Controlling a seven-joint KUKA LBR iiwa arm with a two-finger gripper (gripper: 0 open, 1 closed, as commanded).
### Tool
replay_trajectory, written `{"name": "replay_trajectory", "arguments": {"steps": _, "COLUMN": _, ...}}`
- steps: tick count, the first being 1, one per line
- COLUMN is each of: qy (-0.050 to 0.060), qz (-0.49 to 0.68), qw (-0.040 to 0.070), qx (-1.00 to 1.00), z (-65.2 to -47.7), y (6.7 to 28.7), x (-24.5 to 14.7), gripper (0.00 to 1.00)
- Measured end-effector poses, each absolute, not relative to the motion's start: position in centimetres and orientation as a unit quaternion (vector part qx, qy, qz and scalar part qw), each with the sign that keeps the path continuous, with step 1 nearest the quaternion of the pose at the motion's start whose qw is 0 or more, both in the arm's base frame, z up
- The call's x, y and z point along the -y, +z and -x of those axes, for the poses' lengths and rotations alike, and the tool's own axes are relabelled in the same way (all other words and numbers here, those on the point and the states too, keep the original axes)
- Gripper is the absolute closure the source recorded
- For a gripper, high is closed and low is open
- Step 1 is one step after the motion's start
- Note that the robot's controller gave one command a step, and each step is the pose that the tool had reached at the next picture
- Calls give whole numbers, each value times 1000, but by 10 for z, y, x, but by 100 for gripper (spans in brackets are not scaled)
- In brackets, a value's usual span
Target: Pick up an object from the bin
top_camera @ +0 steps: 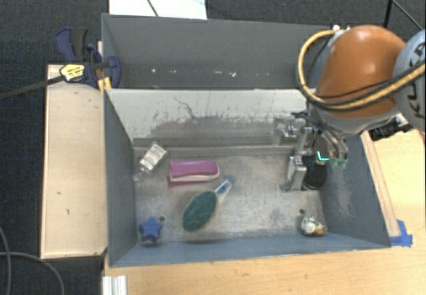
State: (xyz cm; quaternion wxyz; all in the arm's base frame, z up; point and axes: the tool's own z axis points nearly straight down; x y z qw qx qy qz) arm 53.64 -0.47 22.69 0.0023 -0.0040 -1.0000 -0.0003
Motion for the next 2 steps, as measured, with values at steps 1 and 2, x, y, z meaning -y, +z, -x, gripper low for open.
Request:
{"name": "replay_trajectory", "arguments": {"steps": 1, "qy": 1, "qz": 12, "qw": 1, "qx": 1000, "z": -526, "y": 184, "x": 154, "gripper": 0}}
{"name": "replay_trajectory", "arguments": {"steps": 2, "qy": 1, "qz": -125, "qw": -5, "qx": 992, "z": -558, "y": 250, "x": 114, "gripper": 0}}
